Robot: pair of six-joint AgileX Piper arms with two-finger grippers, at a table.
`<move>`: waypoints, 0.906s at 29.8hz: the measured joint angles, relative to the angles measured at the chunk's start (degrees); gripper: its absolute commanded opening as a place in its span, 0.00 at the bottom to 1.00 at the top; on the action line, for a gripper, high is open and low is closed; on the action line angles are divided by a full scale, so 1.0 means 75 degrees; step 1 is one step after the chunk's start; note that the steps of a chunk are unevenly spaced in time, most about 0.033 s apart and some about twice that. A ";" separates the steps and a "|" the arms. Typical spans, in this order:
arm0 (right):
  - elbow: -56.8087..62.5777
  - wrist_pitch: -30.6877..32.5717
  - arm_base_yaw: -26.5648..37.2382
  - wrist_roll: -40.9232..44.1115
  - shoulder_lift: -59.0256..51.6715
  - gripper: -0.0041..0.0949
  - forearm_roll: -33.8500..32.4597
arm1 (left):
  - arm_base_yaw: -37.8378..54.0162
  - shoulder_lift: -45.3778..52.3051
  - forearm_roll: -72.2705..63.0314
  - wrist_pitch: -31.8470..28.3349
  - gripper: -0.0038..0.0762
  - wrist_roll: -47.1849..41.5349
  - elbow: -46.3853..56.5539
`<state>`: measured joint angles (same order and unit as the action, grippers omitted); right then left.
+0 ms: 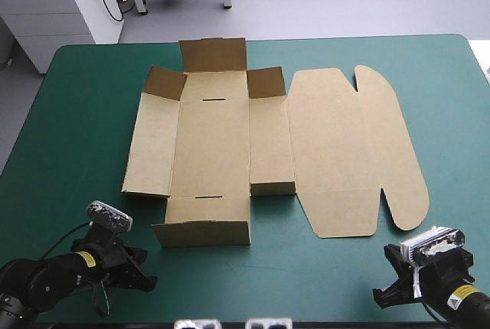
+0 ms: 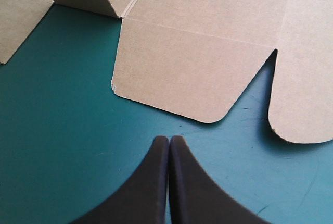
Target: Fold the box
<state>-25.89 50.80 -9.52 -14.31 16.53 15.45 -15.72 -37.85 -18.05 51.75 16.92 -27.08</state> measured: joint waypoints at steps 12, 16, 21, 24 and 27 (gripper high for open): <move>0.0000 0.0007 0.0000 0.0000 0.0000 0.02 -0.0002 | 0.0000 0.0000 -0.0024 0.0000 0.04 0.0000 0.0000; 0.0000 0.0007 0.0000 0.0000 0.0000 0.02 -0.0002 | 0.0000 0.0000 -0.0024 0.0000 0.04 0.0000 0.0000; 0.0000 0.0007 0.0000 0.0000 0.0000 0.02 -0.0009 | 0.0000 0.0000 -0.0030 0.0000 0.04 0.0000 0.0000; 0.0000 0.0007 0.0000 0.0000 0.0000 0.02 -0.0009 | 0.0000 0.0000 -0.0171 -0.0050 0.04 0.0000 0.0000; 0.0000 0.0007 0.0000 0.0000 0.0000 0.02 -0.0009 | 0.0000 0.0000 -0.0194 -0.0073 0.04 0.0000 -0.0230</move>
<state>-25.89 50.86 -9.52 -14.31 16.53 15.39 -15.72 -37.85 -19.51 51.20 16.92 -28.80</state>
